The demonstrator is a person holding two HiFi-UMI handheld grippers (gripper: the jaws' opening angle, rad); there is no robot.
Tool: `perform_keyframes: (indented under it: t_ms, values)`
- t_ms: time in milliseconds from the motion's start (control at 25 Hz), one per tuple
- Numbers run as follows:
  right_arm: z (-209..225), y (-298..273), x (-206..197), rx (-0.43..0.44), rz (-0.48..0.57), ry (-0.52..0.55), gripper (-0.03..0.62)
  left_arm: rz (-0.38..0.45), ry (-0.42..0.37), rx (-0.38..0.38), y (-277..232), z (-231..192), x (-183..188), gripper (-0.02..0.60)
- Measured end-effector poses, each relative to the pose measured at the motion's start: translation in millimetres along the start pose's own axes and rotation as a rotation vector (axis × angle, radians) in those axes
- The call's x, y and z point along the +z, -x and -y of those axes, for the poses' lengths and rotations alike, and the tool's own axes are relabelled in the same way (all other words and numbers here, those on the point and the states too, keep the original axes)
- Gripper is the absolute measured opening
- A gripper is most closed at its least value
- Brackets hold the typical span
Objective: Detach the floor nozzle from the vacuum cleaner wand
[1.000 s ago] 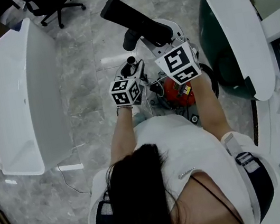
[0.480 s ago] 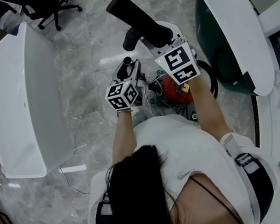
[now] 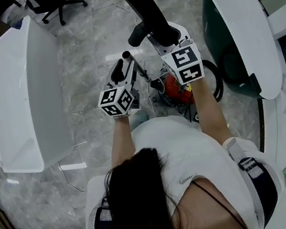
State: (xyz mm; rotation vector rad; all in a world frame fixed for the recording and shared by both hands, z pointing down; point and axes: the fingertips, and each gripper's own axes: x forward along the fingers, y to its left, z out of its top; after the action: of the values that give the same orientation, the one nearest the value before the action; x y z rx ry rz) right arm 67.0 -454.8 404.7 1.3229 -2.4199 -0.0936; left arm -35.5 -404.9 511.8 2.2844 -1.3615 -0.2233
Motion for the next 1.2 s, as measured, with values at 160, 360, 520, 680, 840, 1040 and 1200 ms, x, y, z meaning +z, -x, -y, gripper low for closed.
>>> perform_keyframes:
  t_ms: [160,360,520,680,840,1040,1200]
  values:
    - [2,16,-10,-0.026,0.003,-0.048,0.218,0.051,-0.039,0.029,17,12,19,0.199]
    - [7,35,-29,-0.075,-0.004,-0.147,0.218,0.085,-0.079,0.069,24,29,33,0.199]
    - [11,51,-46,-0.115,-0.024,-0.183,0.218,0.091,-0.102,0.082,29,45,36,0.199]
    - [13,70,-56,-0.163,-0.028,-0.184,0.218,0.045,-0.196,0.105,31,64,30,0.198]
    - [10,88,-72,-0.182,-0.037,-0.22,0.218,0.068,-0.194,0.133,37,77,31,0.198]
    - [4,106,-86,-0.187,-0.052,-0.242,0.218,0.069,-0.203,0.17,46,90,26,0.198]
    - [-6,116,-96,-0.183,-0.07,-0.253,0.218,0.063,-0.205,0.178,56,99,19,0.196]
